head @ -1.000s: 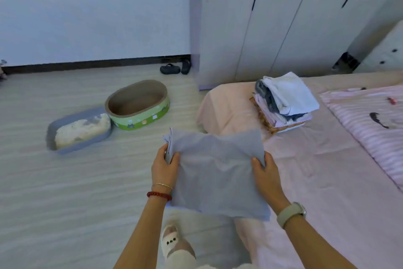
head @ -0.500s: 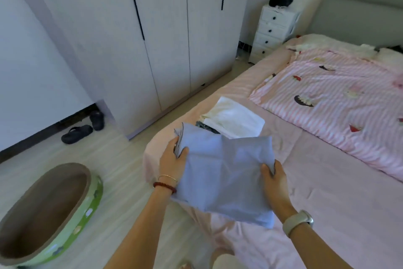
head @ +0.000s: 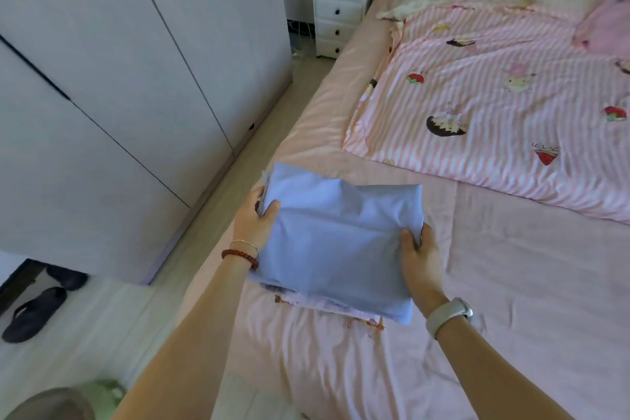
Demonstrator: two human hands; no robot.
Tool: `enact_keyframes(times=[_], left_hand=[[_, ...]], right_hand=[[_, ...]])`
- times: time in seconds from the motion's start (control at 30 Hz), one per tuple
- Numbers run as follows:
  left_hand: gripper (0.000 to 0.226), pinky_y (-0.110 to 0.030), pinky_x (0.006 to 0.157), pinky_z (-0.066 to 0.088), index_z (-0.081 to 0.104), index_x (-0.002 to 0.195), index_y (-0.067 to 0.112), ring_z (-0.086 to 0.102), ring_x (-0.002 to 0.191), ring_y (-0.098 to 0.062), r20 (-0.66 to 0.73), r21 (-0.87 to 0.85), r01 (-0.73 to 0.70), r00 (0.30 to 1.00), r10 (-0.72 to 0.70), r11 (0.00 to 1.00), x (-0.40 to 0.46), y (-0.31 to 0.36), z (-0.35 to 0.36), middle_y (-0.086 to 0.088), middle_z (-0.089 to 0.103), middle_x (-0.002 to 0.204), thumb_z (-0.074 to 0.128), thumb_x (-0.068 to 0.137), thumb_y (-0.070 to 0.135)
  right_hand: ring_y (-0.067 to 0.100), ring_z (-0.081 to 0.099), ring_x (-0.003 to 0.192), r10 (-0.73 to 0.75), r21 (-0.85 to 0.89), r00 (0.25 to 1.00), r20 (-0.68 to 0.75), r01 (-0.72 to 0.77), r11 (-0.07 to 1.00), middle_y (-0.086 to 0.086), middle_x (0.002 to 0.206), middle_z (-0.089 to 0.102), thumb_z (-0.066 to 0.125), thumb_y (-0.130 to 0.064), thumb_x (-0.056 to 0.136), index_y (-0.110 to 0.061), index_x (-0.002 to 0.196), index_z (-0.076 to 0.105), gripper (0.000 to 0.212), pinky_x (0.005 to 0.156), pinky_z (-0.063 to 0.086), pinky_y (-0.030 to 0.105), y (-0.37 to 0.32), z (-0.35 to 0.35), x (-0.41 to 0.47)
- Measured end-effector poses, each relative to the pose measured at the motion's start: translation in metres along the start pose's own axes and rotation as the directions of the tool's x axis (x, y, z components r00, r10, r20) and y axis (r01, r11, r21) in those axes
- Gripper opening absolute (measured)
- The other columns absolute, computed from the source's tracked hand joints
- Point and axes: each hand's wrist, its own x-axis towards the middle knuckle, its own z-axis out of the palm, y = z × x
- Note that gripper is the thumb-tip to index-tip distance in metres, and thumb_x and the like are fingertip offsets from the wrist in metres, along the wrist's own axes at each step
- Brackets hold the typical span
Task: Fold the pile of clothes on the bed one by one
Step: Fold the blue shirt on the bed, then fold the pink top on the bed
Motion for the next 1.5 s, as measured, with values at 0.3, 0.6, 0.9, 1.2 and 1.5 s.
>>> enact_keyframes(times=[0.3,0.6,0.9,1.2,1.5], left_hand=[[0.064,-0.05,0.107,0.026,0.026,0.146,0.015,0.028,0.134,-0.036,-0.131,0.556,0.185,0.982,-0.134,0.811,0.024,-0.057,0.021,-0.015,0.026,0.15,0.056,0.09,0.023],[0.057,-0.071,0.096,0.025,0.035,0.137,0.03,0.027,0.133,-0.038,0.416,0.743,-0.487,0.874,0.252,0.459,0.012,-0.062,0.08,-0.014,0.037,0.146,0.035,0.082,0.048],[0.074,-0.055,0.112,-0.006,-0.028,0.131,0.042,-0.022,0.141,-0.025,0.422,0.754,-0.314,0.905,-0.059,0.577,0.035,-0.084,0.086,0.003,-0.024,0.154,-0.007,0.066,0.071],[0.063,-0.046,0.114,0.014,-0.005,0.146,0.039,-0.002,0.144,-0.023,0.644,0.702,-0.488,0.747,-0.168,0.519,0.063,-0.038,0.047,0.002,-0.009,0.157,0.031,0.096,0.05],[0.045,-0.032,0.103,0.034,0.037,0.14,0.019,0.039,0.13,-0.022,0.579,0.589,-0.603,0.78,0.239,0.539,0.092,0.034,-0.062,-0.003,0.038,0.145,0.039,0.096,0.028]], right_hand=[[0.035,0.045,0.118,0.165,-0.481,0.986,-0.033,-0.16,0.862,0.013,0.13,0.045,0.047,-0.02,0.093,-0.015,0.139,0.032,0.049,0.092,0.038,0.04,0.044,0.021,0.023],[0.037,0.028,0.131,-0.295,-0.813,0.923,0.249,0.364,0.454,0.02,0.142,0.041,0.036,-0.026,0.085,-0.026,0.135,0.038,0.05,0.098,0.03,0.065,0.056,0.068,0.018],[0.039,0.04,0.131,0.051,-0.834,0.97,0.239,0.177,0.523,0.016,0.146,0.038,0.031,-0.038,0.086,-0.033,0.14,0.029,0.054,0.094,0.033,0.067,0.074,0.076,0.031],[0.021,0.001,0.145,0.122,-0.829,0.958,0.261,0.158,0.536,0.002,0.158,-0.003,0.023,-0.036,0.095,-0.032,0.144,0.026,0.05,0.114,0.008,0.041,0.015,0.05,0.031],[0.017,0.029,0.136,-0.009,-0.812,0.977,0.213,0.182,0.555,-0.003,0.145,0.039,0.034,-0.027,0.099,-0.024,0.139,0.04,0.041,0.112,0.02,0.039,-0.091,0.096,-0.015]])
